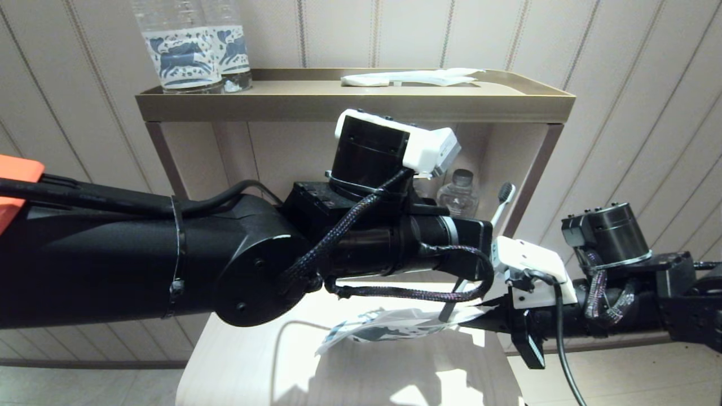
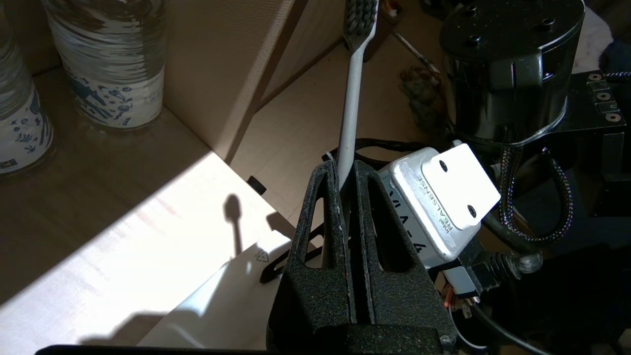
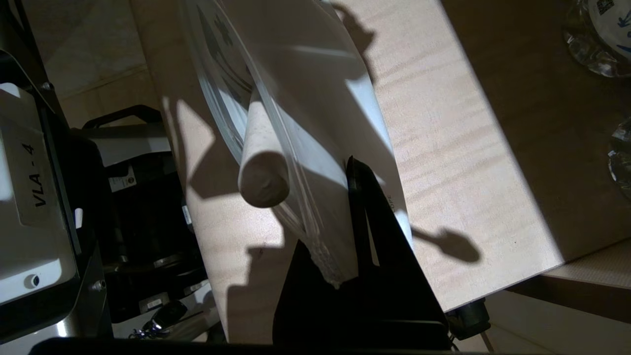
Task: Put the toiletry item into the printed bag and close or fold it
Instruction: Place the toothbrush in the storage bag
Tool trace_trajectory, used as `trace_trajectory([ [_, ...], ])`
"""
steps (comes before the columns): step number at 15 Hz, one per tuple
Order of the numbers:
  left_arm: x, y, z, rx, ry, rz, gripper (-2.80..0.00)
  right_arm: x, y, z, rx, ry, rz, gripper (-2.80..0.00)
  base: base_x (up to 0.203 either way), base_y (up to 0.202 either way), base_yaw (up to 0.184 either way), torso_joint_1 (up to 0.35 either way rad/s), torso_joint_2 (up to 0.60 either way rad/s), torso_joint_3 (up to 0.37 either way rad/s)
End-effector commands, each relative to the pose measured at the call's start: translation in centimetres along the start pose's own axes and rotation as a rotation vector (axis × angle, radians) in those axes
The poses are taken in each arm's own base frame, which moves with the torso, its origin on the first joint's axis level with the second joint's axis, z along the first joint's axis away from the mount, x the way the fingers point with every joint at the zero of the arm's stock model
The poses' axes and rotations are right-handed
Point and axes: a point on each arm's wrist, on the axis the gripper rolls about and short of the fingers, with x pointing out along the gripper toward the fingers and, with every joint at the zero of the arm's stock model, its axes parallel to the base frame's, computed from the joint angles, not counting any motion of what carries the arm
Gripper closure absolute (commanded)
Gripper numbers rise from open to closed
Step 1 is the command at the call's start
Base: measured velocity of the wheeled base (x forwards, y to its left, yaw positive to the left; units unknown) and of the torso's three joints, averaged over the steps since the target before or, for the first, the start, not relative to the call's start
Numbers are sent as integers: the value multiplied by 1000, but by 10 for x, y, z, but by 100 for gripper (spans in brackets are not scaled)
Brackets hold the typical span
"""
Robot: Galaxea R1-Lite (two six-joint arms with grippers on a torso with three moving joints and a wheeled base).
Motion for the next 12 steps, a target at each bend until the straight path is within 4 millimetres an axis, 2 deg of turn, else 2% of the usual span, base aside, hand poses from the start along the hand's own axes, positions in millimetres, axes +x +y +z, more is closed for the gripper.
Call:
trace_trajectory([
  [1,5,-2,-5,-3,16,-10,0,0,0,1,-6,-4,3,0,0,0,0,0,0,0],
  [7,21,6,-13,-15,35,2,0,0,1,0,-7,-4,4,0,0,0,0,0,0,0],
  [12,22,22,-13,-28,35,40,0,0,1,0,-6,-3,4,0,0,0,0,0,0,0],
])
